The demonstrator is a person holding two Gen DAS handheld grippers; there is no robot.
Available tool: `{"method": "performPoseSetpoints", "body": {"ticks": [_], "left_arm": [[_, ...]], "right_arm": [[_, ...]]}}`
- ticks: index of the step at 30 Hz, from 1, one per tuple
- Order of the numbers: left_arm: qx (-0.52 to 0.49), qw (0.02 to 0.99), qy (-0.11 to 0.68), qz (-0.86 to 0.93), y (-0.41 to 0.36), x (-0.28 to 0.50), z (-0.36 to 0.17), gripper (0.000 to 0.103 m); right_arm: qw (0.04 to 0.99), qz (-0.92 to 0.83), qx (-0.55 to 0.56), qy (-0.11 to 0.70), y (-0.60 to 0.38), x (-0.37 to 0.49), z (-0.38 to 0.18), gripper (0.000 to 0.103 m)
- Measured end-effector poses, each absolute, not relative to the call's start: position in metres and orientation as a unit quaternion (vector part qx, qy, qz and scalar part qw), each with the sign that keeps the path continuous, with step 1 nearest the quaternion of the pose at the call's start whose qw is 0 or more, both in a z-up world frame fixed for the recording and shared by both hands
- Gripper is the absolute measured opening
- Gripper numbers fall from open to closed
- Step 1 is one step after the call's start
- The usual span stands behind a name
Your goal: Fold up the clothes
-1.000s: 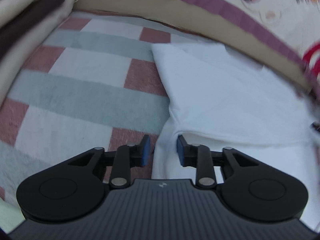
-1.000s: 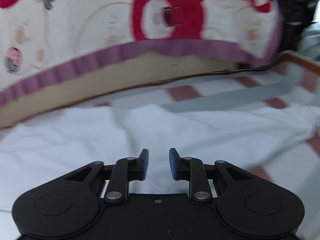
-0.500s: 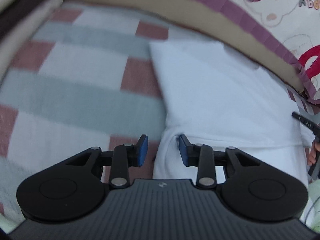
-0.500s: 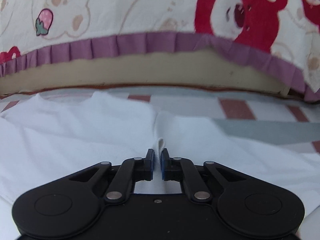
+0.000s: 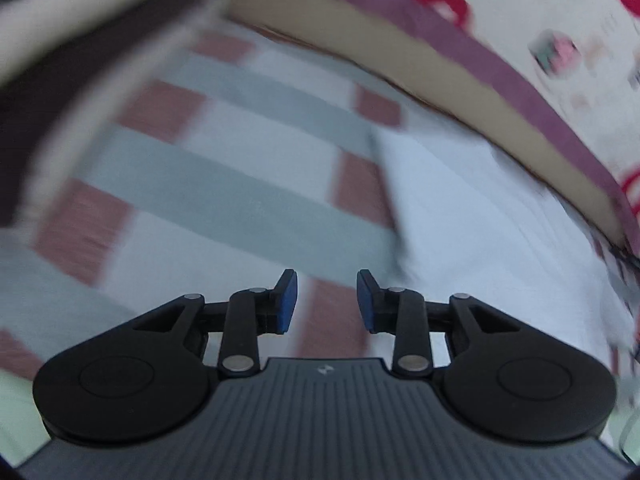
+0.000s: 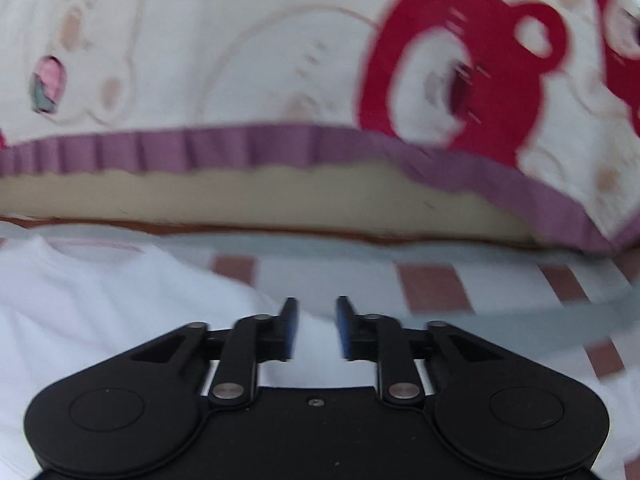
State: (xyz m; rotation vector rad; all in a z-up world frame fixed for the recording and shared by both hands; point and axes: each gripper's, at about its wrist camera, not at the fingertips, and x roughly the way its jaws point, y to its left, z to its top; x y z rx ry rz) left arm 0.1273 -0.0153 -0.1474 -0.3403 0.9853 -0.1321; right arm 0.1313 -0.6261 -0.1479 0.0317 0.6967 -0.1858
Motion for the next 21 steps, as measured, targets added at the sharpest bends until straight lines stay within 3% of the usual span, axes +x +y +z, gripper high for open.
{"method": "performPoseSetpoints", "body": {"ticks": [1,4,7,14,17,21], "left_arm": [[-0.173,0.870,0.460,-0.047,-0.007,0.128,-0.148,0.031],[-0.220,0.865,0.447,-0.069,-0.001,0.148,-0.159,0.034],[-0.219,0.860,0.442,-0.134,-0.025,0.184,-0.162,0.044],[-0.196,0.849,0.437,-0.222,-0.084,0.245,-0.175,0.046],[-0.177,0.851,0.437,-0.231,-0.101,0.252,-0.179,0.060],[-0.195,0.838,0.441,-0.254,-0.117,0.259,-0.184,0.074]], "right_arm": [[0.935,-0.061,0.019,0.350,-0.624,0.139,-0.145,0.055],[0.924,-0.005,0.024,0.382,-0.614,0.167,-0.147,0.060],[0.920,0.005,0.019,0.391,-0.605,0.194,-0.154,0.061],[0.899,0.060,-0.010,0.434,-0.592,0.244,-0.186,0.061],[0.905,0.043,-0.033,0.422,-0.588,0.244,-0.195,0.063],[0.911,0.033,0.023,0.411,-0.598,0.237,-0.200,0.065]]}}
